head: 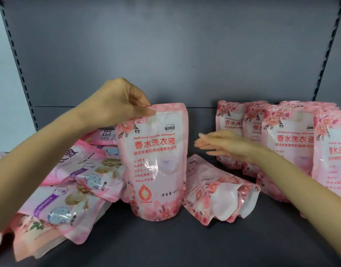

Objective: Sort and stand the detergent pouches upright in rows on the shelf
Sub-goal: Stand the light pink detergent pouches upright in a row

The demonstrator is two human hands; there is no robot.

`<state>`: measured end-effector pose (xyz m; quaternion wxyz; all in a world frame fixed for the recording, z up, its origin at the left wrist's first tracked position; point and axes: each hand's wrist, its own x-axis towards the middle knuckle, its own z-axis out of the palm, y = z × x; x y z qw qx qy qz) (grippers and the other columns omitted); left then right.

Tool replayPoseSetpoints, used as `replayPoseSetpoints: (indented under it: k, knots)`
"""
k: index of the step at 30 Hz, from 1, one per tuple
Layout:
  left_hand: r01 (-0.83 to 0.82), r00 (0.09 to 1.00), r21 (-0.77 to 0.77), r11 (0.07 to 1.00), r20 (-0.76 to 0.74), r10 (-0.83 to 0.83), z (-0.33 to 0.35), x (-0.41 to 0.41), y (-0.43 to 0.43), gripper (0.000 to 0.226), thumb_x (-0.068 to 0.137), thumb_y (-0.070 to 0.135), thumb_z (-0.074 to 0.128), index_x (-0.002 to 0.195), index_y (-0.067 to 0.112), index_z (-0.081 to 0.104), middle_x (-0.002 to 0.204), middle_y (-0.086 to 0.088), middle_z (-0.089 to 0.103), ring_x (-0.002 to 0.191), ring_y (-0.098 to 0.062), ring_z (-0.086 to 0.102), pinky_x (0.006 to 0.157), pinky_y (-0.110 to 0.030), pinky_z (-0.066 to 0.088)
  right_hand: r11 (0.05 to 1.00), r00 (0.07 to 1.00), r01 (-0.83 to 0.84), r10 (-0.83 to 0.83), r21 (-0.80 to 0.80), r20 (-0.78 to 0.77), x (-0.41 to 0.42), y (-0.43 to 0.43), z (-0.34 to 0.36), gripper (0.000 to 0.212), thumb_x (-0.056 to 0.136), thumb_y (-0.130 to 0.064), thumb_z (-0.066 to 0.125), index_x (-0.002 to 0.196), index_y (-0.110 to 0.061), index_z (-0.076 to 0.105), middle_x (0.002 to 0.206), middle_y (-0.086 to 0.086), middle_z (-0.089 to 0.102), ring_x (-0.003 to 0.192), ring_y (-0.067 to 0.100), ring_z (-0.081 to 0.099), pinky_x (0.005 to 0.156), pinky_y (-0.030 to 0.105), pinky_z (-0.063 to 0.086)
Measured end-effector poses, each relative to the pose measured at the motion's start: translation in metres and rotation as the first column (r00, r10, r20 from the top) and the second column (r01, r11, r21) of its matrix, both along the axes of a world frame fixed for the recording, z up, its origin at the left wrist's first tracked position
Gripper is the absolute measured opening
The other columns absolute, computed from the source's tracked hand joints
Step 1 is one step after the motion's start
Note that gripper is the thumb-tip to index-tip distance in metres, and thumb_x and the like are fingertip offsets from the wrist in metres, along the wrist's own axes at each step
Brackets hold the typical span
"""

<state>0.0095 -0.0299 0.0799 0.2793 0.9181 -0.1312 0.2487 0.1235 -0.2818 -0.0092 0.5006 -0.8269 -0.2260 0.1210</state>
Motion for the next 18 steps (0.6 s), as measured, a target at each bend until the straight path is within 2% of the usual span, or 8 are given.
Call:
replayPoseSetpoints:
  k: [2,3,6,9,11,12,14,18]
  knots:
    - [-0.051,0.999,0.01,0.999,0.009,0.051,0.0,0.001,0.006,0.005,0.079,0.018,0.072,0.075,0.015,0.075,0.067,0.01,0.071,0.054,0.001,0.062,0.057,-0.009,0.049,0.996,0.997,0.07,-0.068,-0.056,0.025,0.012,-0.001,-0.011,0.032,0.089,-0.033,0.058,0.114,-0.014,0.062,0.124,0.0,0.062,0.112,0.008,0.056,0.093,0.023,0.045]
    - [-0.076,0.997,0.008,0.997,0.008,0.076,0.0,0.001,0.009,0.006,0.079,0.019,0.072,0.074,0.016,0.075,0.065,0.011,0.071,0.053,0.001,0.062,0.054,-0.007,0.048,0.991,0.994,0.105,-0.101,-0.086,0.052,0.016,0.0,-0.016,0.034,0.088,-0.03,0.061,0.117,-0.012,0.061,0.125,0.001,0.06,0.111,0.009,0.055,0.092,0.022,0.044]
    - [-0.124,0.992,0.006,0.992,-0.008,0.124,-0.002,0.001,0.017,0.008,0.08,0.019,0.07,0.074,0.016,0.073,0.064,0.013,0.07,0.051,-0.001,0.063,0.047,-0.005,0.045,0.951,0.976,0.188,-0.151,-0.247,0.158,0.026,0.006,-0.028,0.055,0.086,-0.032,0.065,0.132,-0.007,0.05,0.136,0.004,0.051,0.121,0.016,0.049,0.098,0.022,0.035]
    - [-0.134,0.991,0.042,0.99,-0.003,0.134,-0.004,0.002,0.02,0.009,0.082,0.021,0.068,0.074,0.018,0.071,0.067,0.025,0.066,0.05,0.007,0.059,0.048,-0.002,0.042,0.907,0.983,0.177,-0.142,-0.382,0.118,0.035,0.012,-0.04,0.077,0.08,-0.048,0.066,0.139,-0.006,0.04,0.143,0.007,0.043,0.13,0.022,0.042,0.109,0.031,0.032]
    - [-0.13,0.992,0.05,0.99,0.002,0.13,-0.006,0.002,0.02,0.009,0.082,0.022,0.068,0.074,0.019,0.07,0.068,0.028,0.065,0.052,0.009,0.059,0.051,-0.001,0.042,0.873,0.987,0.158,-0.135,-0.461,0.082,0.041,0.014,-0.045,0.089,0.067,-0.067,0.065,0.132,-0.009,0.049,0.136,0.006,0.051,0.123,0.022,0.049,0.106,0.038,0.038]
    - [-0.129,0.992,0.051,0.99,0.007,0.129,-0.006,0.001,0.021,0.008,0.082,0.023,0.068,0.075,0.02,0.07,0.068,0.026,0.066,0.054,0.009,0.06,0.052,-0.001,0.043,0.859,0.989,0.145,-0.128,-0.491,0.068,0.042,0.015,-0.046,0.087,0.064,-0.071,0.063,0.125,-0.009,0.055,0.128,0.006,0.057,0.116,0.022,0.054,0.103,0.039,0.042]
    - [-0.14,0.99,0.05,0.989,0.017,0.139,-0.008,0.001,0.022,0.008,0.082,0.024,0.068,0.077,0.018,0.07,0.067,0.016,0.07,0.059,0.004,0.062,0.056,-0.003,0.044,0.861,0.994,0.109,-0.108,-0.496,0.029,0.042,0.014,-0.044,0.068,0.073,-0.064,0.062,0.112,-0.009,0.063,0.113,0.005,0.065,0.105,0.021,0.06,0.098,0.038,0.046]
    - [-0.148,0.989,0.037,0.988,0.017,0.148,-0.011,0.001,0.021,0.01,0.085,0.024,0.065,0.081,0.015,0.069,0.074,0.004,0.071,0.063,-0.003,0.063,0.055,-0.008,0.045,0.94,0.996,0.081,-0.088,-0.332,-0.007,0.038,0.014,-0.045,0.042,0.08,-0.041,0.069,0.106,-0.009,0.065,0.104,0.004,0.068,0.097,0.018,0.063,0.091,0.03,0.05]
